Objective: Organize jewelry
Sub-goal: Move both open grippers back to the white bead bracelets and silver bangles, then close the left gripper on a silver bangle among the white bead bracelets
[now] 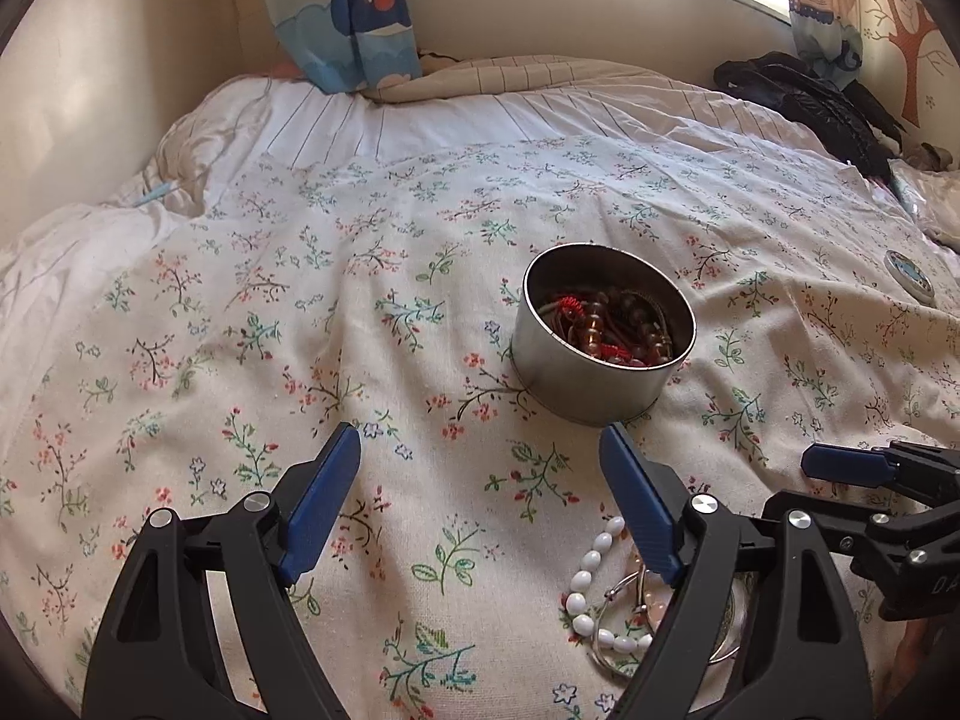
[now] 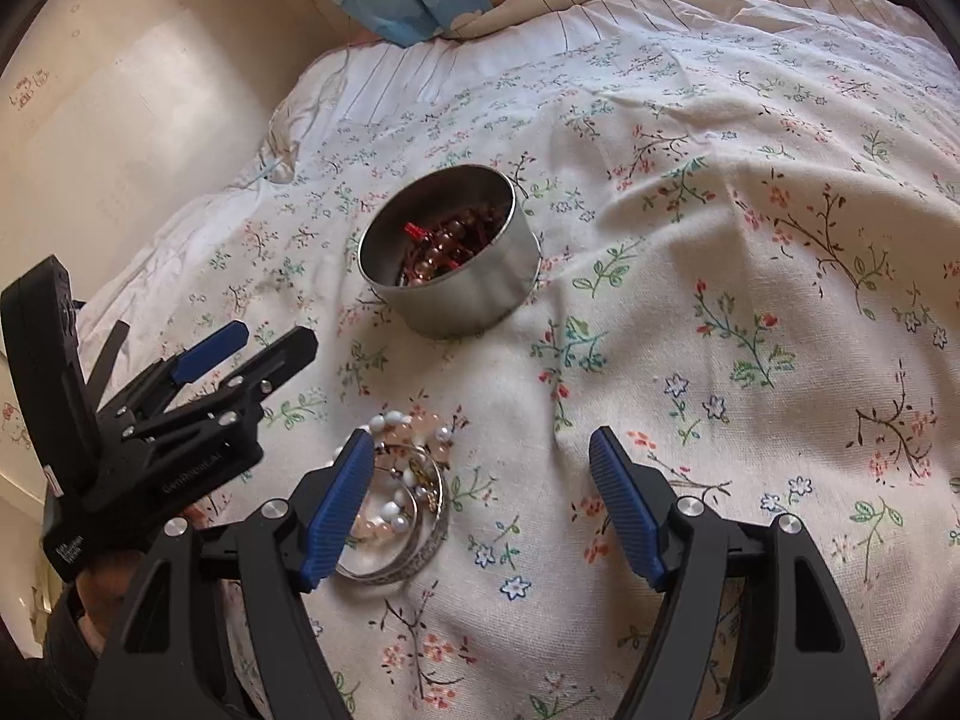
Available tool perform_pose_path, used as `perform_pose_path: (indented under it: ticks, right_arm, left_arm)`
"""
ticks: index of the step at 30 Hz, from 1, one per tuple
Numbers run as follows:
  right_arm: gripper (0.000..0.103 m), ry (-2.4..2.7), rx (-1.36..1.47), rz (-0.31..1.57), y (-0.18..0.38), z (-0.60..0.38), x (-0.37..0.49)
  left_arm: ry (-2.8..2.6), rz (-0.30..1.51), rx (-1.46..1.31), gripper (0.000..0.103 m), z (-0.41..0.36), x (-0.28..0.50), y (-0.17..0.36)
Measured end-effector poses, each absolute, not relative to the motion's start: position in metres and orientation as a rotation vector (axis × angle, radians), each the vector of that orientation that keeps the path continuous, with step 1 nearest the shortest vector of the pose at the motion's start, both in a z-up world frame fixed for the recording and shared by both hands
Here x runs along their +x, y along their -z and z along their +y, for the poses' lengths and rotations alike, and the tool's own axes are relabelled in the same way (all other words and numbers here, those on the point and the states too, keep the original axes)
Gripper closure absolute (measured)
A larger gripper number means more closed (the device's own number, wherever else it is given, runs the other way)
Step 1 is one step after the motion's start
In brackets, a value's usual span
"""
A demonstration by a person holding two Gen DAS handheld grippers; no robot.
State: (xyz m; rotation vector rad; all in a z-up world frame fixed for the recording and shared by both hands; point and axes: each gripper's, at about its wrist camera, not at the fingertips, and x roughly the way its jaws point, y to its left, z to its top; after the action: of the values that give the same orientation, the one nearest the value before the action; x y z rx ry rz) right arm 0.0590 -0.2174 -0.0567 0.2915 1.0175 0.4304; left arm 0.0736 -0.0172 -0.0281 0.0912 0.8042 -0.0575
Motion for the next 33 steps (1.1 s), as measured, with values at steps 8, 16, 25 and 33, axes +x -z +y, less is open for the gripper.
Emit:
perform_pose_path:
  ticks: [8,16,25,33]
  right_arm:
    - [0.032,-0.328,-0.012,1.053,0.066,-0.184,0.054]
    - [0.027,-0.143,-0.125,1.022,0.066,-0.194,0.056]
    - [0.024,0.013,-0.1,1.022,0.064,-0.221,0.063]
    - [0.024,-0.101,0.025,0.993,0.056,-0.229,0.061]
  left_arm:
    - [0.054,0.832,0.055,0.025,-0.007,0.069,0.032]
    - [0.066,0.838,0.08,0.025,-0.01,0.065,0.032]
    - [0.212,0.849,0.197,0.025,-0.04,0.046,0.036]
    - [0.354,0.874,0.256,0.029,-0.065,0.036,0.041]
